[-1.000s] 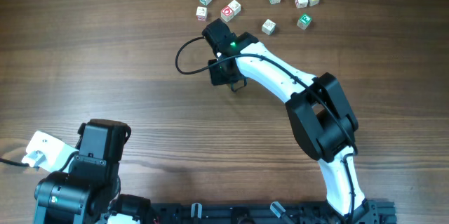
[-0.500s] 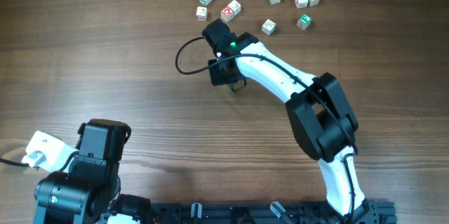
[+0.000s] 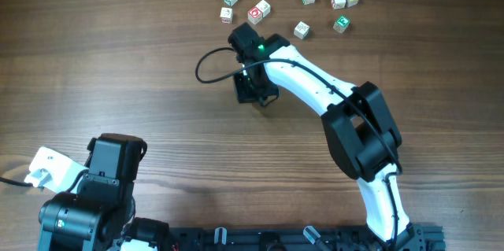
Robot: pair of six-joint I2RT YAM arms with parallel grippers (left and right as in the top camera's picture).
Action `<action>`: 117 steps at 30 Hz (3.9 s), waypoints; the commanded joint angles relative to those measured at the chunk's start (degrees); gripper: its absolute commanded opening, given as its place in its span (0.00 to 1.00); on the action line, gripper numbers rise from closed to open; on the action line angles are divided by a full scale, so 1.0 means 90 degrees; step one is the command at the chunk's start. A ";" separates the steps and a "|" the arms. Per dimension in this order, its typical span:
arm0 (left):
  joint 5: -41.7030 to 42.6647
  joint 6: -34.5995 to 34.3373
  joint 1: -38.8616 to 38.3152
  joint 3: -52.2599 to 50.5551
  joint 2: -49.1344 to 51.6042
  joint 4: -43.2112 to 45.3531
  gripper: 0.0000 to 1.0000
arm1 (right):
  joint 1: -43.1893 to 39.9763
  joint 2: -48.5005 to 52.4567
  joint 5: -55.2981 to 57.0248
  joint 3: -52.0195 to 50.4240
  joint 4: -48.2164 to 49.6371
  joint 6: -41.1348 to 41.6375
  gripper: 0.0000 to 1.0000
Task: Form a horizontal line
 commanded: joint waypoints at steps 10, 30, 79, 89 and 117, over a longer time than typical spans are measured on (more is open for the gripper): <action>-0.0039 -0.0131 0.0053 -0.0012 -0.0022 -0.0005 1.00 | 0.0010 -0.0435 0.0673 0.1872 -0.0107 -0.0170 0.05; -0.0036 -0.0131 0.0053 -0.0012 -0.0022 -0.0005 1.00 | 0.0002 -0.0435 0.2909 0.1875 -0.0376 0.0726 0.05; -0.0036 -0.0131 0.0053 -0.0012 -0.0022 -0.0005 1.00 | -0.2288 -0.1358 0.1768 0.0702 0.0590 0.1168 0.04; -0.0036 -0.0131 0.0053 -0.0012 -0.0022 -0.0005 1.00 | -0.2268 0.0075 0.0532 0.0617 0.1217 0.1508 0.04; -0.0039 -0.0131 0.0053 -0.0012 -0.0022 -0.0005 1.00 | -0.1479 0.0520 0.0206 0.0500 0.1151 0.0323 0.05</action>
